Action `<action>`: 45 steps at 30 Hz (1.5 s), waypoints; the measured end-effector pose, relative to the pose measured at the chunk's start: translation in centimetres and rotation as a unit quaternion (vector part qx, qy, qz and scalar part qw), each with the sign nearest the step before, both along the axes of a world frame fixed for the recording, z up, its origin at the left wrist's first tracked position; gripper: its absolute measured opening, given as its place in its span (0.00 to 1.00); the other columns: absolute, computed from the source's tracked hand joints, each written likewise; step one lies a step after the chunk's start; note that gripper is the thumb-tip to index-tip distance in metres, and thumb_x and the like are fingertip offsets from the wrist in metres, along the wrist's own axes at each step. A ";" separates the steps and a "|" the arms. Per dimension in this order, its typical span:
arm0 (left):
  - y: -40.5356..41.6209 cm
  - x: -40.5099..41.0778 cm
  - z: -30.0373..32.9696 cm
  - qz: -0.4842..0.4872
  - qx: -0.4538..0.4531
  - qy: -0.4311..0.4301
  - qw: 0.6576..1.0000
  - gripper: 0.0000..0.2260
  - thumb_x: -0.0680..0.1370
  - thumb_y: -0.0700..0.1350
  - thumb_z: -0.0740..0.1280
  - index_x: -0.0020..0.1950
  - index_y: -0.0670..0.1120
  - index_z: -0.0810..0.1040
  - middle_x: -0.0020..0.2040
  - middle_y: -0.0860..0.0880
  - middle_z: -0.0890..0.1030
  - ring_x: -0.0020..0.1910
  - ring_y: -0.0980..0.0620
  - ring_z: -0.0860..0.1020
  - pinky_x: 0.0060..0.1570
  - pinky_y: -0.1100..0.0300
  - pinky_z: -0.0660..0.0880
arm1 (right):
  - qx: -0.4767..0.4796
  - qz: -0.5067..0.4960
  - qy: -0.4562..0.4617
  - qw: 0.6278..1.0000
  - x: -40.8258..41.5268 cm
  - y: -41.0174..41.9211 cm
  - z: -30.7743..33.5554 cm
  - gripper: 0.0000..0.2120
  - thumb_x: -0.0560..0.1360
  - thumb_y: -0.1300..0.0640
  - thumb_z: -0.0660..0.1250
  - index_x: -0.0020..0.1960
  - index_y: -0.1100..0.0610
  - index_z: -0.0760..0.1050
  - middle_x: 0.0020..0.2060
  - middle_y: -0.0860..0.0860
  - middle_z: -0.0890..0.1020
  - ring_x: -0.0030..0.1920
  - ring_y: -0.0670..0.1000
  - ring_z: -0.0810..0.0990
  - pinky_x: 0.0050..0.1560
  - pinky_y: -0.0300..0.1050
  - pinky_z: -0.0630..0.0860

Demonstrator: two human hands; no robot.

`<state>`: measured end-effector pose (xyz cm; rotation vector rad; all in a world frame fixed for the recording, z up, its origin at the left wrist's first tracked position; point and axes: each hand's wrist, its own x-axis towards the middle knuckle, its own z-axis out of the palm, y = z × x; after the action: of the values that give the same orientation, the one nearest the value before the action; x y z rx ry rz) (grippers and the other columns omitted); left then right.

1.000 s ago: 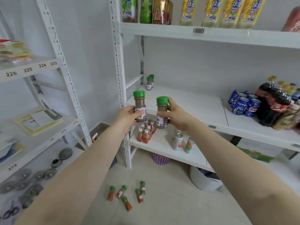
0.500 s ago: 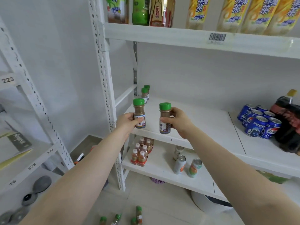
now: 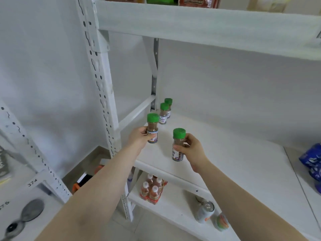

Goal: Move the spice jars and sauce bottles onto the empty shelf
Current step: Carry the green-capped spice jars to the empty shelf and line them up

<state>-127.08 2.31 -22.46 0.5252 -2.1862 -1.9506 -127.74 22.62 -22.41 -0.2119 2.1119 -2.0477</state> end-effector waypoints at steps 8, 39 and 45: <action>-0.8 -7.7 -3.9 -0.035 -0.035 0.015 0.999 0.15 0.69 0.34 0.74 0.54 0.43 0.81 0.44 0.46 0.82 0.40 0.53 0.79 0.46 0.62 0.75 | -0.027 -0.026 0.022 0.999 -3.6 -1.7 -3.6 0.18 0.67 0.75 0.71 0.53 0.62 0.74 0.45 0.53 0.81 0.45 0.50 0.79 0.48 0.42 0.78; -3.8 -5.3 -5.2 -0.083 0.115 0.063 0.988 0.24 0.79 0.56 0.61 0.73 0.49 0.66 0.71 0.51 0.70 0.70 0.54 0.68 0.72 0.52 0.63 | 0.089 -0.093 0.072 0.989 -5.1 -10.1 -6.8 0.18 0.67 0.69 0.73 0.54 0.56 0.76 0.44 0.48 0.82 0.42 0.43 0.80 0.38 0.29 0.75; -2.9 -6.6 -1.9 -0.122 0.137 0.029 0.983 0.10 0.80 0.54 0.59 0.59 0.53 0.71 0.51 0.57 0.73 0.58 0.57 0.68 0.62 0.58 0.63 | 0.131 -0.125 0.083 0.980 -6.5 -11.7 -7.2 0.16 0.69 0.63 0.74 0.55 0.56 0.75 0.44 0.47 0.81 0.41 0.42 0.78 0.37 0.26 0.71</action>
<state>-133.71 -0.60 -24.37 0.2374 -2.0410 -2.3815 -134.29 10.90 -29.63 -0.0823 2.6015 -1.9053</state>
